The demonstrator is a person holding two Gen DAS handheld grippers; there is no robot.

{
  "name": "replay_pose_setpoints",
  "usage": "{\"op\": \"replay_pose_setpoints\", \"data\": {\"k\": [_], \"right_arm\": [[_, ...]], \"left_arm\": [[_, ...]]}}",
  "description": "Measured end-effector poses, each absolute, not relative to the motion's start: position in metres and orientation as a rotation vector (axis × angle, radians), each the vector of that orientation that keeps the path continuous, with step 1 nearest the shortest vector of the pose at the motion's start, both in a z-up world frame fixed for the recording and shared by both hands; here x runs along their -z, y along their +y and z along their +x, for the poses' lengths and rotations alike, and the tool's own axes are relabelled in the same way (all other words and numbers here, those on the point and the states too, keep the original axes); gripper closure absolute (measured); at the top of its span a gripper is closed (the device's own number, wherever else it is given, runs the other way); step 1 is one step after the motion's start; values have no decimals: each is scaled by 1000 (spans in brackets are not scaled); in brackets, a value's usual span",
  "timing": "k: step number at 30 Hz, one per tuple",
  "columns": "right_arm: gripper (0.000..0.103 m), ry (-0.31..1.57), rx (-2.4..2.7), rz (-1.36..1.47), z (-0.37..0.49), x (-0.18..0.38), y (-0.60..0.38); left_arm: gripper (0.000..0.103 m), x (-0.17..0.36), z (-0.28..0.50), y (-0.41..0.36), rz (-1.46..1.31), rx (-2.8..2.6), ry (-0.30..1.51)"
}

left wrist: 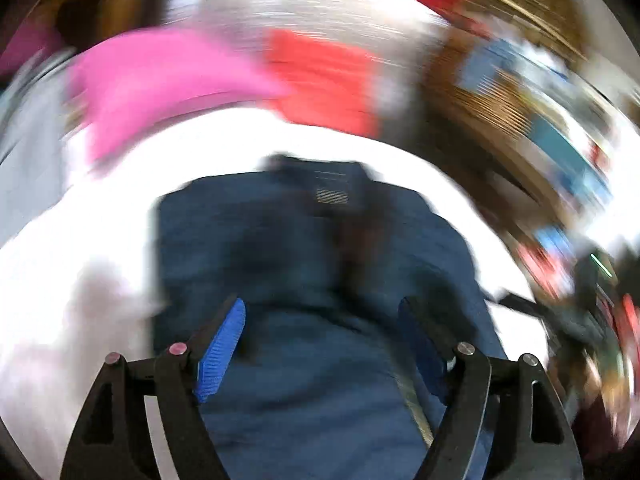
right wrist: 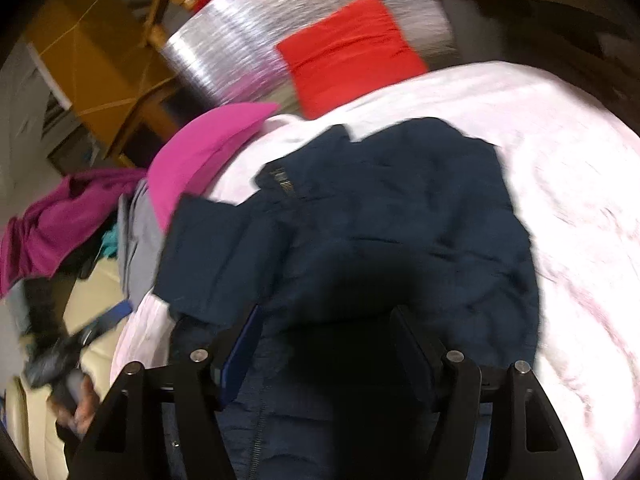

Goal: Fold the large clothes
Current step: 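Fold the jacket half over with the right gripper and release it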

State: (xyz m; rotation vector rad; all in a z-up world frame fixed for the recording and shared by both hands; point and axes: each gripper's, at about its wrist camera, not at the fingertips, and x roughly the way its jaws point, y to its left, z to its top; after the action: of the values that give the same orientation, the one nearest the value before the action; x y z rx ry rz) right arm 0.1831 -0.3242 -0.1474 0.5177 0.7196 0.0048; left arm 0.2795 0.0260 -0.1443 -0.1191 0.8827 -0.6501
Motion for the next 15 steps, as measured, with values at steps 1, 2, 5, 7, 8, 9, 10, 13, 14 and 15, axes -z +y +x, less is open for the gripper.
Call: {"op": "replay_pose_setpoints", "data": {"k": [1,2,5,7,8,9,10,13,14,15], "right_arm": [[23,719,-25,492,190,144,-312],[19,720,-41,463,197,141,-299],[15,741,-105,372,219,138,-258],[14,767,-138,313,232,143,-236],[13,786,-145,272,239,147,-224],[13,811,-143,224,248,154,-212],[13,831,-140,192,254,159,-206],[13,863,-50,78,278,173,-191],[13,855,-38,81,282,172,-193],[14,832,-29,128,284,169,-202]], "left_arm": [[24,156,294,39,-164,534,918],[24,170,307,50,-194,429,960],[25,198,325,66,-245,279,1040],[29,208,330,60,-241,258,1065],[30,210,331,55,-219,249,1079],[32,211,330,50,-198,240,1088],[33,213,330,48,-164,223,1096],[38,218,329,33,-112,210,1098],[38,218,329,31,-99,207,1100],[38,217,327,30,-90,204,1099]]}}
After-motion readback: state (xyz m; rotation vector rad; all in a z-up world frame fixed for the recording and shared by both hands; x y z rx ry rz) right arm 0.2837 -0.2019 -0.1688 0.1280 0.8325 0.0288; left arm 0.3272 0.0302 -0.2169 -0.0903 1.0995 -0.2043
